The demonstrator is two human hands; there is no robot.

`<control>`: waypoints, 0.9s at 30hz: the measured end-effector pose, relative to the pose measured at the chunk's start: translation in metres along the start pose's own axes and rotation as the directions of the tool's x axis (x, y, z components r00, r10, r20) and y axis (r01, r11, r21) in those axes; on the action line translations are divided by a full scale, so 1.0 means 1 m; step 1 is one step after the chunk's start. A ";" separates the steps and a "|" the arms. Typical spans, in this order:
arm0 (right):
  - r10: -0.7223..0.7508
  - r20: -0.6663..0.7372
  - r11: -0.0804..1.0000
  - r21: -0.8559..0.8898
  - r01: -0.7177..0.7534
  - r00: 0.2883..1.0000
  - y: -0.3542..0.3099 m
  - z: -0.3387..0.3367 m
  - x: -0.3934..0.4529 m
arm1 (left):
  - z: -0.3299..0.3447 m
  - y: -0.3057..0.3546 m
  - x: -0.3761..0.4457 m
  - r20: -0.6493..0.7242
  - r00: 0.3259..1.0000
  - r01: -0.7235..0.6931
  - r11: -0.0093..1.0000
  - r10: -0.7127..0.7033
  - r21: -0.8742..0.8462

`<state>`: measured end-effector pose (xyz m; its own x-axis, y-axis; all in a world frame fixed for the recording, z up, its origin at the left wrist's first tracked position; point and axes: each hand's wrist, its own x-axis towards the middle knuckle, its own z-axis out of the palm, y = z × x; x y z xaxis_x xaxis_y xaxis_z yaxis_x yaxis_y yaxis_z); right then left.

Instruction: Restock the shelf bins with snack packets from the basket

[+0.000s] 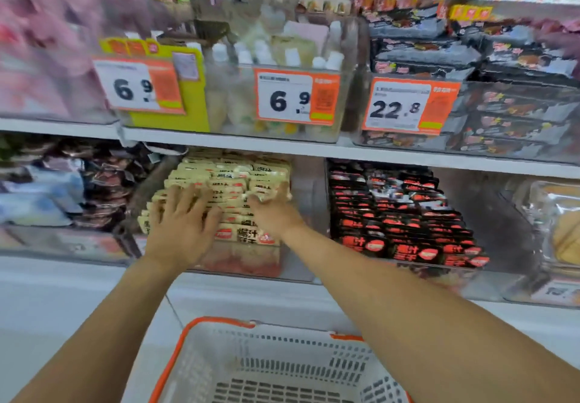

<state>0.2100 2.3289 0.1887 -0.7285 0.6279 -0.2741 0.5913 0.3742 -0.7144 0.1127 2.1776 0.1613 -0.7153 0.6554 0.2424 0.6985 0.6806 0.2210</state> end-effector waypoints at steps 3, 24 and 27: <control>-0.032 -0.035 0.991 -0.131 0.027 0.999 0.002 0.011 0.011 | 0.005 -0.003 0.004 0.079 0.997 0.002 1.000 -0.001 -0.014; -0.134 -0.162 0.911 -0.408 0.057 0.978 -0.015 -0.017 0.080 | 0.013 -0.003 0.063 0.228 0.972 0.031 0.992 -0.059 0.123; -0.052 -0.030 0.910 -0.414 0.035 0.998 -0.015 -0.014 0.100 | 0.012 -0.002 0.063 0.256 0.965 0.027 0.989 -0.064 0.144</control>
<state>0.1333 2.3953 0.1809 -0.7477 0.6277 -0.2168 0.6554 0.6449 -0.3932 0.0662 2.2212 0.1647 -0.7398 0.6724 -0.0223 0.6685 0.7384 0.0891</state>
